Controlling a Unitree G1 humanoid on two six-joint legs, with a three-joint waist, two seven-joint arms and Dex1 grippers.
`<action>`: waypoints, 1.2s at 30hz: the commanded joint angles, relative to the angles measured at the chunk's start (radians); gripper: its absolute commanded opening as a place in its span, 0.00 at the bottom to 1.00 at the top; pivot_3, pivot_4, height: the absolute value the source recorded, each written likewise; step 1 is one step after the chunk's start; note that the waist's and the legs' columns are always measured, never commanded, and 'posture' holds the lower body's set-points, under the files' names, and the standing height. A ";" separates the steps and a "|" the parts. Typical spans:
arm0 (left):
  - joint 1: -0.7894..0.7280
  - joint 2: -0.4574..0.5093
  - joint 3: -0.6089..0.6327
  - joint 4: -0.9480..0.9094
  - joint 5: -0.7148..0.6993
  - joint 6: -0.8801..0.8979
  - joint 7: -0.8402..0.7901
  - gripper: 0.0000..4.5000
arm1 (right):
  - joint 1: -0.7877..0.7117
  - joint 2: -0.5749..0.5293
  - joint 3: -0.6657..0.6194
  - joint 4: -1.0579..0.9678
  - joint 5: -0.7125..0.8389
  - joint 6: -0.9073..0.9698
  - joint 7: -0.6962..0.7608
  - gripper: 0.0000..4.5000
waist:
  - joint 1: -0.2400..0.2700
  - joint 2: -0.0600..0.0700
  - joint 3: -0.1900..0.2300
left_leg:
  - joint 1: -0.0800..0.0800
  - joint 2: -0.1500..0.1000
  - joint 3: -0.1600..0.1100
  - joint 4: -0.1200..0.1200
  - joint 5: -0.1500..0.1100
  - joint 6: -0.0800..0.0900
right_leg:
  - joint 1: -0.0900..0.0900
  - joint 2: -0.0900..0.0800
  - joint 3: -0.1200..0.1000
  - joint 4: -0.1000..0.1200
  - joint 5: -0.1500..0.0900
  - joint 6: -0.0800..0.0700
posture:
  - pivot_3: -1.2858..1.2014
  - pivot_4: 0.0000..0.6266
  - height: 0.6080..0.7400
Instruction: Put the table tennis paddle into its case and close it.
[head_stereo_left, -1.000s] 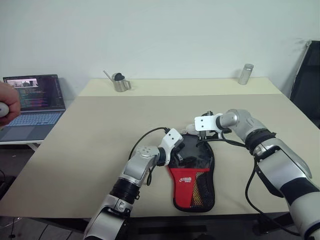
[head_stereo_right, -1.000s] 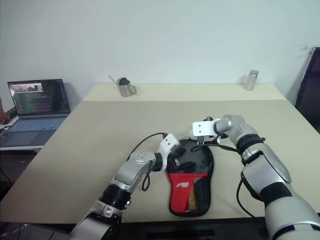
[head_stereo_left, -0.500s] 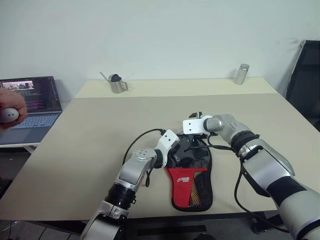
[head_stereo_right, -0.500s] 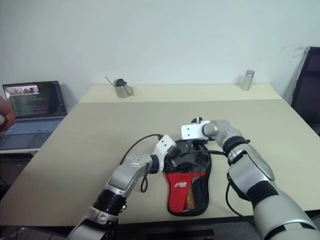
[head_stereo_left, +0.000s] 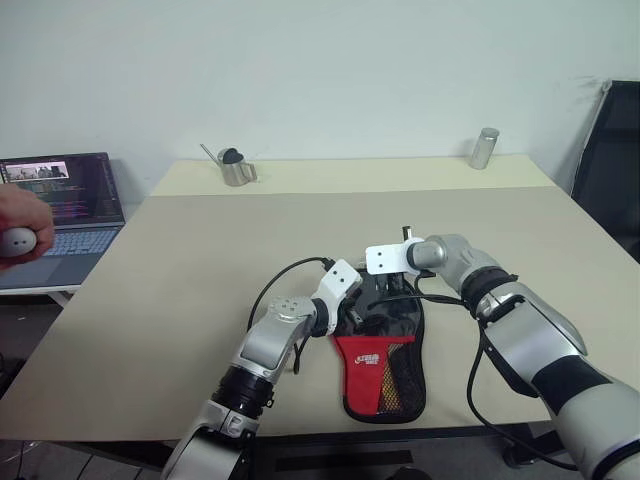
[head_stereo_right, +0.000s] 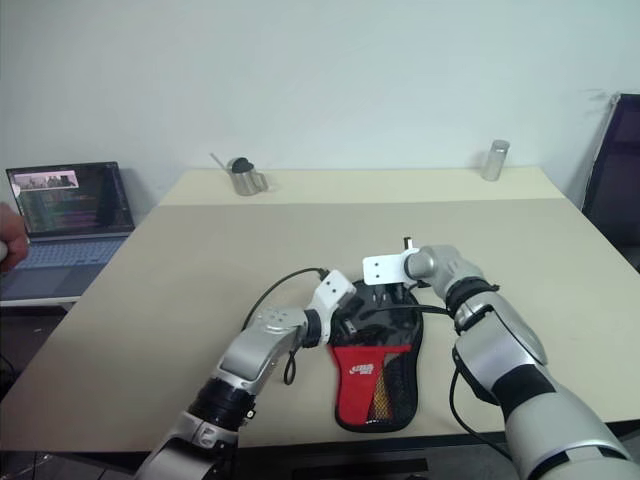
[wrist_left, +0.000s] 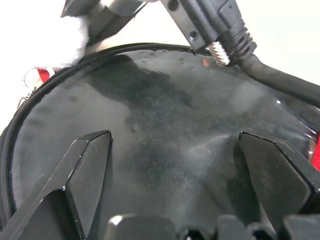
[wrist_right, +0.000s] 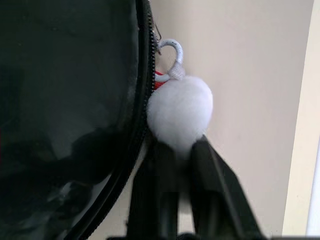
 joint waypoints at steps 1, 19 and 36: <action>-0.025 -0.010 -0.003 0.028 -0.003 -0.017 0.010 1.00 | -0.021 -0.043 -0.038 -0.020 0.023 0.005 -0.008 0.00 | 0.002 0.000 0.000 | 0.000 0.000 0.000 0.000 0.000 0.000 | 0.000 0.000 0.000 0.000 0.000 0.000 | 0.52 0.24 1.00; -0.083 -0.052 -0.026 0.147 0.005 -0.083 -0.014 1.00 | 0.050 -0.316 -0.072 -0.082 0.015 0.002 0.069 0.00 | 0.027 0.002 0.001 | -0.001 -0.001 0.000 0.000 0.000 0.000 | 0.001 -0.001 -0.001 -0.001 0.000 0.000 | 0.52 0.24 1.00; -0.164 -0.080 -0.038 0.283 0.014 -0.152 -0.046 1.00 | 0.625 -0.730 -0.225 -1.048 0.333 0.158 0.715 0.00 | 0.059 0.002 0.001 | -0.003 0.000 -0.001 0.000 0.000 0.000 | 0.002 -0.001 -0.004 -0.005 0.000 0.001 | 0.52 0.24 1.00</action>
